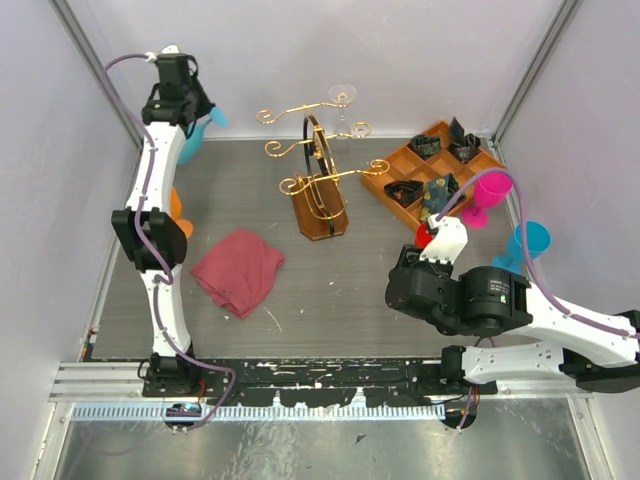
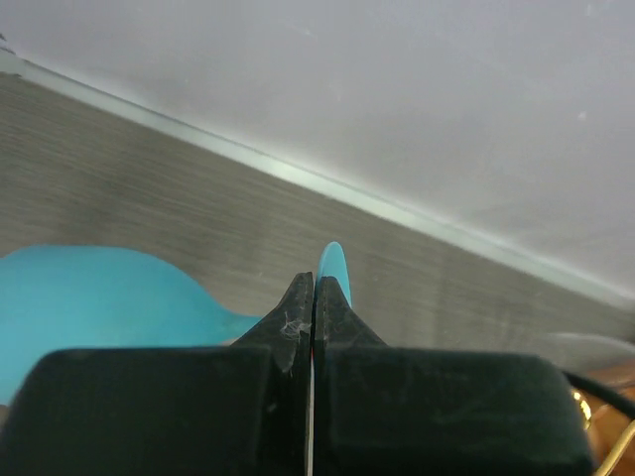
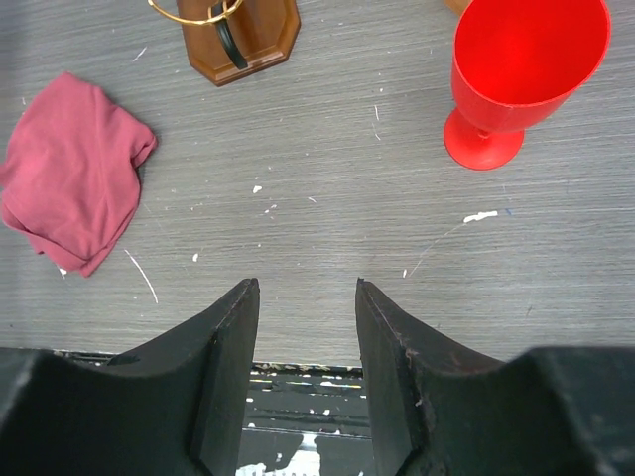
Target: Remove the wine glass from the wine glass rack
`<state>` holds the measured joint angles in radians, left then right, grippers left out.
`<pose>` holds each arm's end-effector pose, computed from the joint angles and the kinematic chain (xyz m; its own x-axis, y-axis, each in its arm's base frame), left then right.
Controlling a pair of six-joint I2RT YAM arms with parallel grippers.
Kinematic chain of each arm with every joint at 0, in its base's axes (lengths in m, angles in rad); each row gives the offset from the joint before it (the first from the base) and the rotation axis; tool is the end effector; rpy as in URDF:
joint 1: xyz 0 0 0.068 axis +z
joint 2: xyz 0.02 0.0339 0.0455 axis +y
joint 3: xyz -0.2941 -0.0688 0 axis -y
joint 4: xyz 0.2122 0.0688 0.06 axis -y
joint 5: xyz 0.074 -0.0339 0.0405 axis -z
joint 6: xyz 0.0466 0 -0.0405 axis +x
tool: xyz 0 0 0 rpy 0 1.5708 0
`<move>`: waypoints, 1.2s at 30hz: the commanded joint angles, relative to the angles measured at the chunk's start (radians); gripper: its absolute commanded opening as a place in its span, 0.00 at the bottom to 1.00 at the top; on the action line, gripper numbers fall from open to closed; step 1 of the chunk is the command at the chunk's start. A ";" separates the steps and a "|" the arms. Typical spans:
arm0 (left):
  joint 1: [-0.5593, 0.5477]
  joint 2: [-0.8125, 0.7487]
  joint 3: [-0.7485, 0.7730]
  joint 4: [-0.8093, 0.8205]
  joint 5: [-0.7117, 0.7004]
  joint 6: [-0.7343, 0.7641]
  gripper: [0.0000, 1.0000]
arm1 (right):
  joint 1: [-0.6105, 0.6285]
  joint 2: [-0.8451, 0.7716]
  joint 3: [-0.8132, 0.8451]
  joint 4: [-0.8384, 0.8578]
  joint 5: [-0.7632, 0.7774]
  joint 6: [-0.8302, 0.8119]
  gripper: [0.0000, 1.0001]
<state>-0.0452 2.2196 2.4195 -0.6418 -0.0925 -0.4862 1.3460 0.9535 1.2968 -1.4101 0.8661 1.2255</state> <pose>0.5023 -0.0184 0.3973 -0.3598 -0.4495 -0.8176 -0.2336 0.8918 -0.3875 0.0524 0.0698 0.3900 -0.5831 0.1844 -0.7912 -0.0023 0.9735 0.2286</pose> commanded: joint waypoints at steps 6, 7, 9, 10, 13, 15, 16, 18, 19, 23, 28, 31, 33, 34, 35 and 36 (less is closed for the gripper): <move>-0.056 -0.065 -0.150 -0.073 -0.402 0.272 0.00 | -0.001 -0.046 -0.002 0.040 0.021 -0.011 0.48; -0.055 -0.070 -0.171 -0.065 -0.434 0.286 0.00 | -0.002 -0.056 -0.006 0.040 0.016 -0.011 0.48; -0.054 -0.071 -0.208 -0.052 -0.505 0.309 0.00 | -0.002 -0.077 -0.008 0.039 0.011 -0.008 0.48; -0.056 -0.071 -0.225 -0.044 -0.520 0.324 0.00 | -0.001 -0.088 -0.008 0.039 0.010 -0.007 0.47; -0.064 -0.068 -0.284 -0.016 -0.576 0.364 0.00 | -0.001 -0.119 -0.008 0.044 0.005 -0.011 0.46; -0.077 -0.070 -0.334 0.024 -0.632 0.411 0.00 | -0.001 -0.136 -0.008 0.061 -0.007 -0.027 0.44; -0.081 -0.067 -0.354 0.039 -0.657 0.434 0.00 | -0.001 -0.139 -0.008 0.071 -0.016 -0.040 0.43; -0.090 -0.054 -0.377 0.049 -0.694 0.457 0.00 | -0.002 -0.128 0.001 0.077 -0.029 -0.061 0.42; -0.093 -0.046 -0.387 0.050 -0.716 0.478 0.00 | -0.002 -0.113 0.010 0.075 -0.033 -0.073 0.43; -0.108 -0.011 -0.435 0.051 -0.778 0.530 0.00 | -0.001 -0.041 0.058 0.064 -0.037 -0.121 0.43; -0.124 0.027 -0.490 0.056 -0.841 0.576 0.00 | -0.001 -0.015 0.084 0.082 -0.020 -0.165 0.44; -0.134 0.065 -0.486 0.055 -0.867 0.604 0.00 | -0.001 -0.031 0.088 0.112 -0.014 -0.194 0.44; -0.140 0.092 -0.480 0.055 -0.876 0.619 0.00 | -0.002 -0.043 0.095 0.119 -0.009 -0.205 0.44; -0.142 0.103 -0.479 0.060 -0.879 0.627 0.00 | -0.001 -0.049 0.098 0.122 -0.007 -0.209 0.44; -0.145 0.113 -0.479 0.064 -0.879 0.631 0.00 | -0.001 -0.056 0.103 0.124 -0.006 -0.214 0.44; -0.145 0.123 -0.478 0.064 -0.869 0.634 0.00 | -0.001 -0.060 0.106 0.127 -0.007 -0.220 0.44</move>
<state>-0.1791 2.3039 1.9423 -0.6083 -0.9154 0.1055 1.3460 0.9291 1.3506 -1.3300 0.8280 1.0458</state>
